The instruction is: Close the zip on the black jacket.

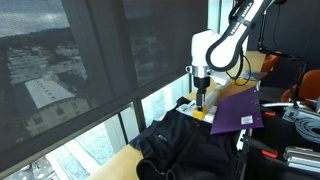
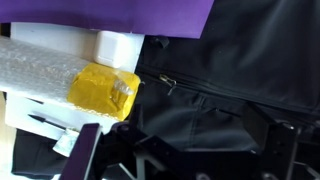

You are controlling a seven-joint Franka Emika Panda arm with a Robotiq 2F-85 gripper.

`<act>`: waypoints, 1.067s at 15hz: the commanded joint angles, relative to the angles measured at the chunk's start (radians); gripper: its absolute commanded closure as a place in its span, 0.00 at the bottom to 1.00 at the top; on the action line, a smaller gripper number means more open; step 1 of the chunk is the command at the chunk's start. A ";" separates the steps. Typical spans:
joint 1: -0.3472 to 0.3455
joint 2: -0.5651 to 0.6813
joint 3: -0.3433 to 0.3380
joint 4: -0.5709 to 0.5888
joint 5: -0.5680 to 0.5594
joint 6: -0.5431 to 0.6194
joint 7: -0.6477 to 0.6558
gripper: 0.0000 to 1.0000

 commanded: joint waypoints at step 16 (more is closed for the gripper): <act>0.021 0.322 -0.006 0.276 -0.042 0.010 -0.016 0.00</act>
